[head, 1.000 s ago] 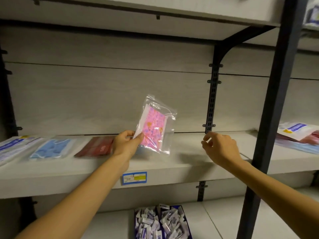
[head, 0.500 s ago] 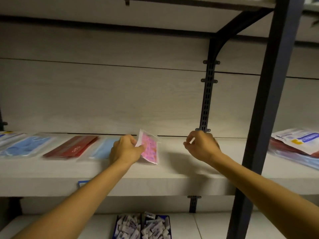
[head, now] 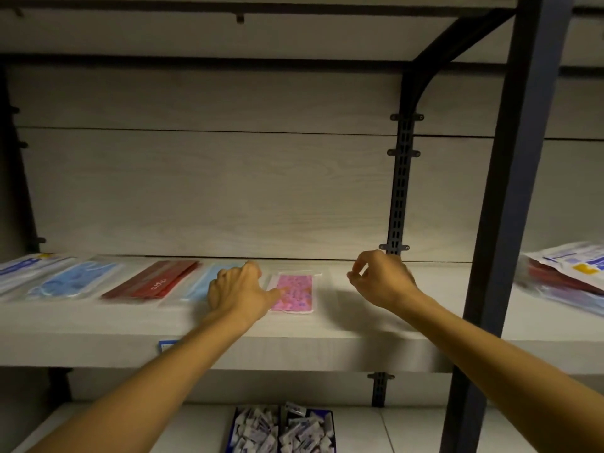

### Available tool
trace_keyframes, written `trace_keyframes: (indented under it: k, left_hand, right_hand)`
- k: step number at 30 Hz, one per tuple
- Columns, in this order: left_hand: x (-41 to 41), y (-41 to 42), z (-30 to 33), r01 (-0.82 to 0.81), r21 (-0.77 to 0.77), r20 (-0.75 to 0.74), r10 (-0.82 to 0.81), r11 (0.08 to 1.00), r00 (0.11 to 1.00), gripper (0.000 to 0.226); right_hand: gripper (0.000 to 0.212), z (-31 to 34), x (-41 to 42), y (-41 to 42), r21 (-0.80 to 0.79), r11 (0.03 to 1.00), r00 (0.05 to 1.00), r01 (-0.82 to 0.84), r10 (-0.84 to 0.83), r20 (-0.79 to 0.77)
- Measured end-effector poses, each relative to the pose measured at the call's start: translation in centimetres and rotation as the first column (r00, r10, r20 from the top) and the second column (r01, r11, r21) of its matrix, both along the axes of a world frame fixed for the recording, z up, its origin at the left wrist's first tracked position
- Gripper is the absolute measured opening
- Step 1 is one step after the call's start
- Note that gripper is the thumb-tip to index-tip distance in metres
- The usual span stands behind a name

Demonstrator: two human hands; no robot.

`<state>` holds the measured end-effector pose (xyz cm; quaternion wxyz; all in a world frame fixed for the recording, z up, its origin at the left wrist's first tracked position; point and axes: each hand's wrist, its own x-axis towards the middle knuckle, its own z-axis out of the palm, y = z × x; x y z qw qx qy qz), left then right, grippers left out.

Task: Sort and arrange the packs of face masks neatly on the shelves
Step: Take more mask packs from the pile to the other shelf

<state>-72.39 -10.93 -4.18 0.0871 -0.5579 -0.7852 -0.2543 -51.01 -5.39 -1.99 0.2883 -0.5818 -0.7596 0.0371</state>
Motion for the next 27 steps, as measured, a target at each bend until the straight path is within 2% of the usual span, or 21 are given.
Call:
trace_keyframes:
  k: [5, 13, 20, 27]
  left_hand:
    - [-1.1, -1.6, 0.4, 0.030, 0.081, -0.084, -0.023, 0.996, 0.996, 0.045]
    - [-4.2, -5.9, 2.1, 0.096, 0.104, -0.193, -0.075, 0.990, 0.978, 0.040]
    - [-5.1, -10.0, 2.1, 0.186, 0.094, -0.180, -0.167, 0.978, 0.969, 0.037]
    - [-2.8, -12.7, -0.2, 0.368, 0.051, -0.170, -0.355, 0.929, 0.919, 0.036]
  right_hand:
    - [0.023, 0.6, -0.2, -1.3, 0.065, 0.998, 1.000, 0.001, -0.003, 0.027]
    - [0.028, 1.7, -2.4, -5.5, 0.165, 0.986, 0.998, -0.024, 0.013, 0.067]
    - [0.031, 1.2, -3.3, -10.0, 0.134, 0.990, 0.987, -0.044, 0.022, 0.161]
    - [0.032, -1.6, -2.0, -16.0, 0.105, 0.994, 0.976, -0.004, -0.019, 0.216]
